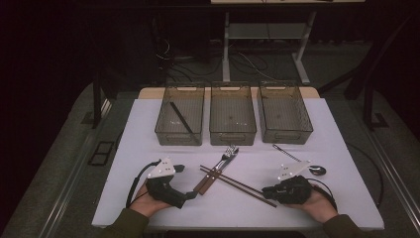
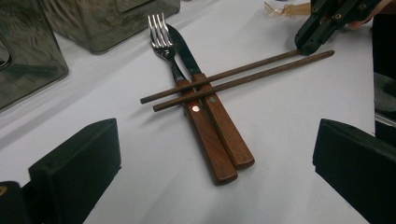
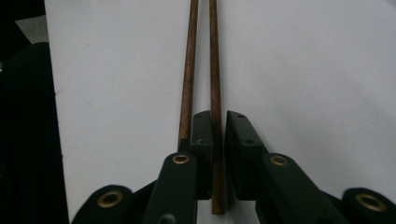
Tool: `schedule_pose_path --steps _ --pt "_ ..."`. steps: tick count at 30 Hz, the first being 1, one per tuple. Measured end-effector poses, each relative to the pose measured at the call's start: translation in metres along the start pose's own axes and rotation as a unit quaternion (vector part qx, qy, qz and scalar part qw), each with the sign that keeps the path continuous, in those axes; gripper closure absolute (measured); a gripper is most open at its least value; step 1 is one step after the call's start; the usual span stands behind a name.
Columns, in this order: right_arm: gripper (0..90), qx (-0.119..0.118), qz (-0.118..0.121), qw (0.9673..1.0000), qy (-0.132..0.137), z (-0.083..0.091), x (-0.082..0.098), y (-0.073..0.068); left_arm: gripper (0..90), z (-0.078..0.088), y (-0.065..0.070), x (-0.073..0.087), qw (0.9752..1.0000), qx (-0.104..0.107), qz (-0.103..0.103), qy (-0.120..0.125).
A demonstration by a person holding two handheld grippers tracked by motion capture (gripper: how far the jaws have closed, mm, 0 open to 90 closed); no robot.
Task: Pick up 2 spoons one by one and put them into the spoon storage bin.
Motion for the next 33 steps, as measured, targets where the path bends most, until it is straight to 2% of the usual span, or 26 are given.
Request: schedule_pose_path --steps 5,8,11,14,20,29,33 --pt "84.6 0.009 0.01 0.9999 0.002 0.0 -0.001 0.0 0.0 0.0 0.0 0.0 1.0 0.0 0.0 0.0" --pt "84.8 0.016 0.006 0.9998 0.006 0.001 -0.001 0.001 0.0 0.001 0.0 0.0 1.0 0.0 0.001 0.0" --pt "84.8 0.008 -0.01 0.9996 0.025 0.006 -0.004 0.004 0.0 0.001 0.0 0.0 1.0 0.0 0.001 0.0" --pt "84.9 0.008 -0.015 0.9992 0.036 0.011 -0.009 0.005 0.0 0.001 0.0 0.0 1.0 0.0 0.0 0.0" --pt "84.9 0.006 -0.011 0.9988 0.048 0.014 -0.018 0.006 0.0 0.001 0.0 0.0 1.0 0.0 0.001 0.0" --pt "84.9 0.009 -0.017 0.9968 0.077 0.022 -0.04 0.007 0.0 0.001 0.0 0.0 1.0 -0.001 0.0 -0.001" --pt "84.9 0.02 -0.023 0.9957 0.087 0.025 -0.055 0.009 0.0 0.0 -0.001 0.0 1.0 -0.001 0.001 0.001"
Point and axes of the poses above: each handheld gripper's, and its own axes: z roughly backward along the jaws, x roughly out of its underside, y roughly to its right, the point moved 4 cm from there along -z, roughly forward along the jaws, and after that the axes turned 9 degrees about -y, right-handed, at the moved point
